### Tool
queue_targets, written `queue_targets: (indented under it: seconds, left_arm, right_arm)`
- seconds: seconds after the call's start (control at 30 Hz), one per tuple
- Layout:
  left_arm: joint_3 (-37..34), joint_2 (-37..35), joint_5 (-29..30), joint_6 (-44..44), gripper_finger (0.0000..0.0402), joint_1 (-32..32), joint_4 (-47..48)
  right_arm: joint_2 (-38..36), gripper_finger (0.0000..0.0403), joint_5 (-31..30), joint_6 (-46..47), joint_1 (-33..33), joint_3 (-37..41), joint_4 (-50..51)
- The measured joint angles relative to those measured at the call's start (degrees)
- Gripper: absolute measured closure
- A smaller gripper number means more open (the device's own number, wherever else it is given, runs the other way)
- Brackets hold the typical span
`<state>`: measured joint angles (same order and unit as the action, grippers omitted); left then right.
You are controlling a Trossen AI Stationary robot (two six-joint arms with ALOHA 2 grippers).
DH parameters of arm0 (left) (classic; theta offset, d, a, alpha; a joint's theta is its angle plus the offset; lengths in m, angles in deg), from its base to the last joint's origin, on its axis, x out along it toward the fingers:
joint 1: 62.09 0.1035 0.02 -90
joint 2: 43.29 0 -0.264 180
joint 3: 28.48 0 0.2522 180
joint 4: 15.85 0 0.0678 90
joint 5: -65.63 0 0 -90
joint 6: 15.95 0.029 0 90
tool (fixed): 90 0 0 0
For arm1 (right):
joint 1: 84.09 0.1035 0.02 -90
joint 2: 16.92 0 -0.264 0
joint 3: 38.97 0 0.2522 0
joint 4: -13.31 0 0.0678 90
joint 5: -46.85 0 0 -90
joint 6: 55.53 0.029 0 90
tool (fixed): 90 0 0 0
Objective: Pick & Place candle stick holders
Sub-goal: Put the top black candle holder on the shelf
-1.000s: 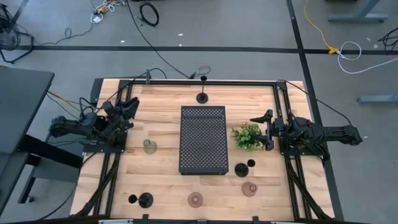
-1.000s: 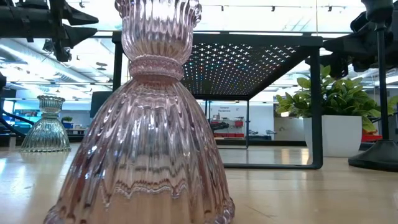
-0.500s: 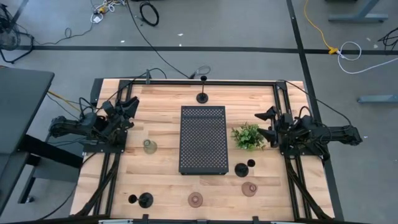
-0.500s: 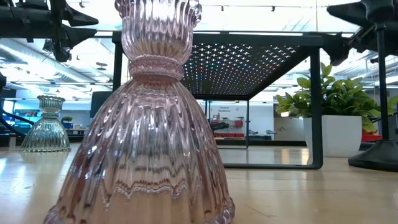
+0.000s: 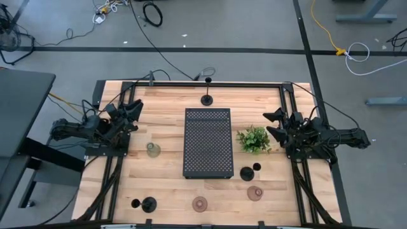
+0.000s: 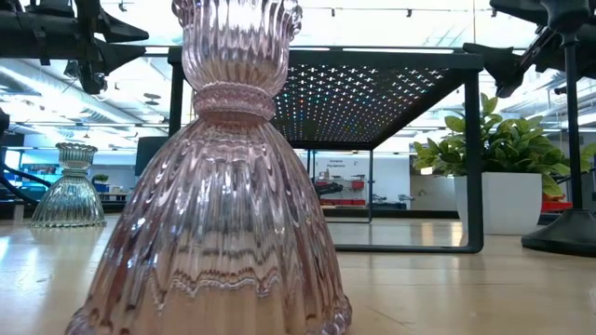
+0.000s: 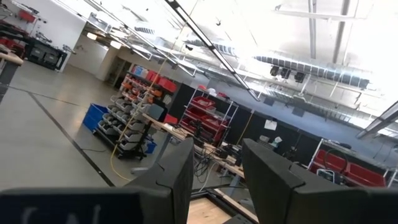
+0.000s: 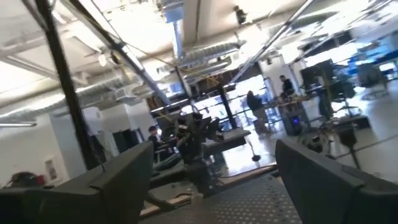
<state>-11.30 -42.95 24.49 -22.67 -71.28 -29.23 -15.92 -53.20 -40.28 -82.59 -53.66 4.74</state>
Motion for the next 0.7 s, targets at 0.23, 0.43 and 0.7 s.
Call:
queue_targets:
  seconds: [0.23,0.43,0.7]
  left_arm:
    - [0.0,0.0,0.0,0.1,0.0264,0.0,0.0]
    - [0.0,0.0,0.1,0.1,0.0264,0.0,0.4]
    - [0.0,0.0,3.3,2.0,0.0264,0.0,1.3]
  right_arm:
    - [0.0,0.0069,-0.5,1.0,0.0,0.0,-0.6]
    - [0.2,0.0069,-12.9,-4.4,-0.1,-1.8,-1.5]
    - [8.2,0.0069,-18.3,-10.5,-2.4,-10.5,4.4]
